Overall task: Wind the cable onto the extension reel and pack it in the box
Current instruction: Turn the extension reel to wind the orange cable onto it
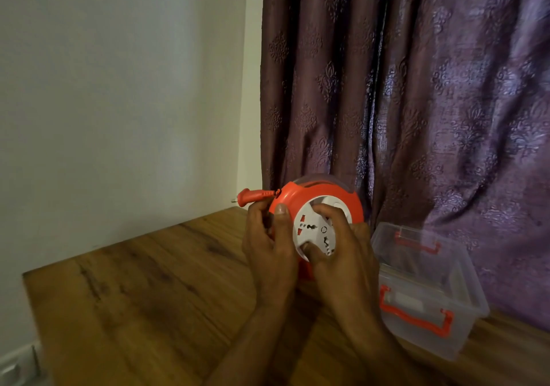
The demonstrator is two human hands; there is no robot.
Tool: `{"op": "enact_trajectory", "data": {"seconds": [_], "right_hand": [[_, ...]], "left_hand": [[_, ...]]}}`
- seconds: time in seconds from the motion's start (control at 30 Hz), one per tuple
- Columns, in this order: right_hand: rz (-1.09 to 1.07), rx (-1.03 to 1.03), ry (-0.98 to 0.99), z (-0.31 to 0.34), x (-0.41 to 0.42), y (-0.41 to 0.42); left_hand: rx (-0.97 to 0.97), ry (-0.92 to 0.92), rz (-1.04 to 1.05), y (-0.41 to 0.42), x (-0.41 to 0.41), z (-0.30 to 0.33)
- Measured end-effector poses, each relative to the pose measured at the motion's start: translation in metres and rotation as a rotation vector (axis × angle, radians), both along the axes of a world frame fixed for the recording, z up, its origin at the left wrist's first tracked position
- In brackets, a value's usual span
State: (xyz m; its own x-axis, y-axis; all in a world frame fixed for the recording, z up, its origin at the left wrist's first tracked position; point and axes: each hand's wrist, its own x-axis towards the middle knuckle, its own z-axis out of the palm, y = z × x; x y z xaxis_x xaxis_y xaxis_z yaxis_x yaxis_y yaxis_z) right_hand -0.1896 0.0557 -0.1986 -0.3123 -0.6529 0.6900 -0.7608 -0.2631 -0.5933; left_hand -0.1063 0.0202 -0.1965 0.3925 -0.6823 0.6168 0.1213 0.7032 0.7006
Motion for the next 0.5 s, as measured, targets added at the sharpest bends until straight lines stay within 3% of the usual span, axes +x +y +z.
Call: {"op": "enact_trajectory", "data": {"seconds": [0.23, 0.5], "right_hand": [[-0.020, -0.002, 0.065, -0.006, 0.001, -0.001], [-0.063, 0.015, 0.150, -0.008, -0.001, -0.003]], "left_hand": [[0.117, 0.151, -0.079, -0.006, 0.009, 0.008], [0.187, 0.183, -0.119, -0.014, 0.012, 0.004]]}}
